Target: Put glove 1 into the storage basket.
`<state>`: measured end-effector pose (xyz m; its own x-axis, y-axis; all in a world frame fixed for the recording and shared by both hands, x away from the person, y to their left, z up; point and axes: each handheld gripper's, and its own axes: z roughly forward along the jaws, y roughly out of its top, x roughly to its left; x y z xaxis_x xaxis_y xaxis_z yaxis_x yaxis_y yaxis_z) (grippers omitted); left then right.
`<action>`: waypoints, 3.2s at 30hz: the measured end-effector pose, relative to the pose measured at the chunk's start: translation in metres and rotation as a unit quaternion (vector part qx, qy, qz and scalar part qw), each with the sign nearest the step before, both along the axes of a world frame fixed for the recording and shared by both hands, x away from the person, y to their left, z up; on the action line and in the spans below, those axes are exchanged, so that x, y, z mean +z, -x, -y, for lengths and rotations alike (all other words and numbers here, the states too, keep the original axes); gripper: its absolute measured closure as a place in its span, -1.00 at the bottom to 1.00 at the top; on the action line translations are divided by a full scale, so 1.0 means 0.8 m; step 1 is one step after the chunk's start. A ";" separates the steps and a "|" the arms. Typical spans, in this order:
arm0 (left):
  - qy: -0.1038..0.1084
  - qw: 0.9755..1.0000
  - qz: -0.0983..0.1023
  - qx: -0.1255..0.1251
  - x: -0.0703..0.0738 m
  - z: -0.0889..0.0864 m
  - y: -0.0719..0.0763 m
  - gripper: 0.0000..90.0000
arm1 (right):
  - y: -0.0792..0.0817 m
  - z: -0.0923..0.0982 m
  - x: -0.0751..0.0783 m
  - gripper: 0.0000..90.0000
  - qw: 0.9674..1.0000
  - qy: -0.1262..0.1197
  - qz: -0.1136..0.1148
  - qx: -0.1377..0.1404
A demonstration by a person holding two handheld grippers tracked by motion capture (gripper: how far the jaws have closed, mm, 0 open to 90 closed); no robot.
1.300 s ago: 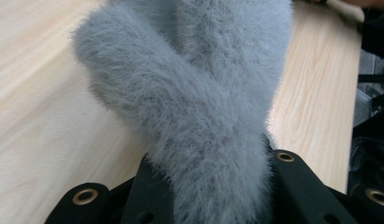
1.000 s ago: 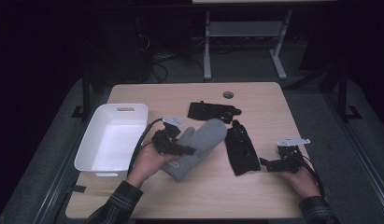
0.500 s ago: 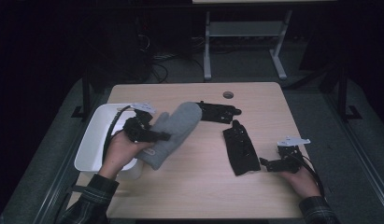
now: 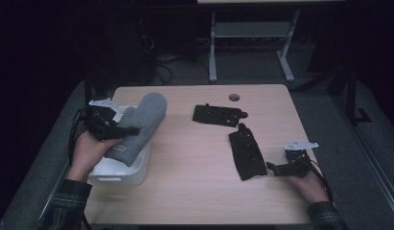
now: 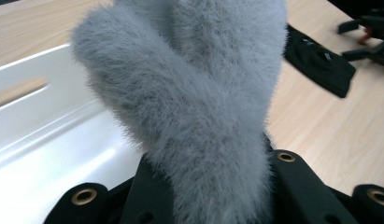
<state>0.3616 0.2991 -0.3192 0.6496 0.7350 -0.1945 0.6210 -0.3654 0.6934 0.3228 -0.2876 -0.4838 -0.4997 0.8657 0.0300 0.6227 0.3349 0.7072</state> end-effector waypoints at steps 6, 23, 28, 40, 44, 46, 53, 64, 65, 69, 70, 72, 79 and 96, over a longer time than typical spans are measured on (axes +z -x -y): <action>0.000 0.999 -0.018 0.035 -0.019 -0.038 -0.005 0.58 | 0.000 0.000 0.000 -0.89 1.000 -0.001 0.001 -0.002; -0.022 0.992 -0.096 0.076 -0.104 -0.069 -0.035 0.53 | 0.000 0.000 0.000 -0.89 1.000 -0.001 0.001 -0.003; -0.032 0.991 -0.105 0.076 -0.116 -0.068 -0.039 0.45 | 0.000 0.000 0.000 -0.89 1.000 -0.001 0.001 -0.003; -0.082 0.989 -0.088 0.083 -0.122 -0.054 -0.041 -0.60 | 0.000 0.000 0.000 -0.89 1.000 -0.001 0.001 -0.003; -0.081 0.990 -0.067 0.089 -0.114 -0.056 -0.040 -0.67 | 0.000 0.000 0.000 -0.89 1.000 -0.001 0.001 -0.003; -0.083 0.990 -0.062 0.094 -0.111 -0.058 -0.039 -0.67 | 0.000 0.000 0.000 -0.89 1.000 -0.001 0.001 -0.003; -0.071 0.990 -0.015 0.118 -0.091 -0.066 -0.038 -0.68 | 0.000 0.000 0.000 -0.89 1.000 -0.001 0.001 -0.003; -0.056 0.994 0.013 0.095 -0.066 -0.046 -0.030 -0.68 | 0.000 0.000 0.000 -0.89 1.000 -0.001 0.001 -0.003; -0.054 0.994 0.015 0.090 -0.064 -0.041 -0.029 -0.68 | 0.000 0.000 0.000 -0.89 1.000 -0.001 0.001 -0.003; -0.042 0.996 0.024 0.070 -0.055 -0.023 -0.027 -0.68 | 0.000 0.000 0.000 -0.89 1.000 -0.001 0.001 -0.003; -0.039 0.997 0.026 0.064 -0.053 -0.018 -0.026 -0.68 | 0.000 0.000 0.000 -0.89 1.000 -0.001 0.001 -0.003; -0.029 0.997 0.032 0.059 -0.048 -0.007 -0.024 -0.68 | 0.000 0.000 0.000 -0.89 1.000 -0.001 0.001 -0.003; -0.008 0.999 0.046 0.020 -0.036 0.037 -0.017 -0.68 | 0.000 0.000 0.000 -0.90 1.000 -0.001 0.001 -0.003; 0.005 0.996 0.047 -0.076 -0.053 0.166 0.009 -0.66 | 0.007 -0.003 0.021 -0.29 1.000 -0.006 0.012 0.015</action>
<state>0.3544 0.1660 -0.3619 0.7692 0.6245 -0.1353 0.4914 -0.4427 0.7500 0.3169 -0.2855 -0.4671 -0.5269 0.8495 0.0281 0.5943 0.3445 0.7267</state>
